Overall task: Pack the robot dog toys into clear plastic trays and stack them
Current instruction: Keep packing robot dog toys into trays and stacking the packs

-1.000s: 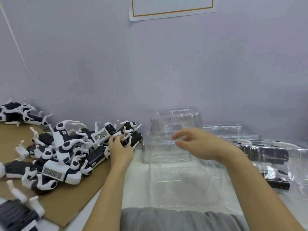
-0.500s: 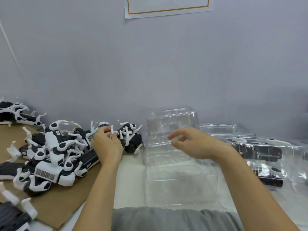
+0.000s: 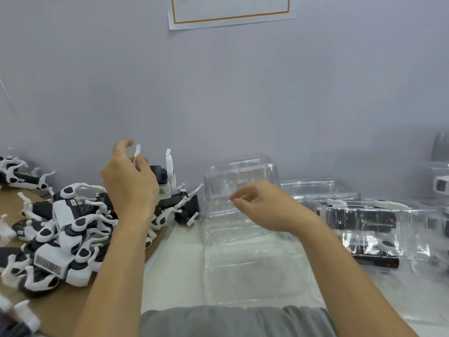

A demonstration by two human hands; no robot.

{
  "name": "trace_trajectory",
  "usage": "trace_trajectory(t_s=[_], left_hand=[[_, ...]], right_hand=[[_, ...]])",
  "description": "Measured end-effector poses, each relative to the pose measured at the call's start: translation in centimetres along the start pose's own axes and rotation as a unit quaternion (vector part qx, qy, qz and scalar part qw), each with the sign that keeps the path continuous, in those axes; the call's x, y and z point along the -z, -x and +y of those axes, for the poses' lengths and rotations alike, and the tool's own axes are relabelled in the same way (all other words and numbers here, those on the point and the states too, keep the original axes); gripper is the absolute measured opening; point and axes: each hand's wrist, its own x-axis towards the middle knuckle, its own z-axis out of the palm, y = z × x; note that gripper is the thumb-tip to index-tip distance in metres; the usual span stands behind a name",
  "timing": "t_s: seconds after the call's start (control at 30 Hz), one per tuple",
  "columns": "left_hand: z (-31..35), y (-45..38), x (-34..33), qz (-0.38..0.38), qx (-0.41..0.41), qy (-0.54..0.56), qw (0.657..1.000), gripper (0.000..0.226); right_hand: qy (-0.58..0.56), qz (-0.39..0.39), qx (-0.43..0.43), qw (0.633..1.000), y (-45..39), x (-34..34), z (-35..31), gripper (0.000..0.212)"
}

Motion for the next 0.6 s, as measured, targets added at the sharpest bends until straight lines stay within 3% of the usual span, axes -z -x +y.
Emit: trace_trajectory(t_s=[0.6], left_hand=[[1.3, 0.5, -0.3, 0.053, -0.023, 0.077, 0.995, 0.023]], right_hand=[[-0.080, 0.028, 0.030, 0.996, 0.1, -0.9, -1.5, 0.027]])
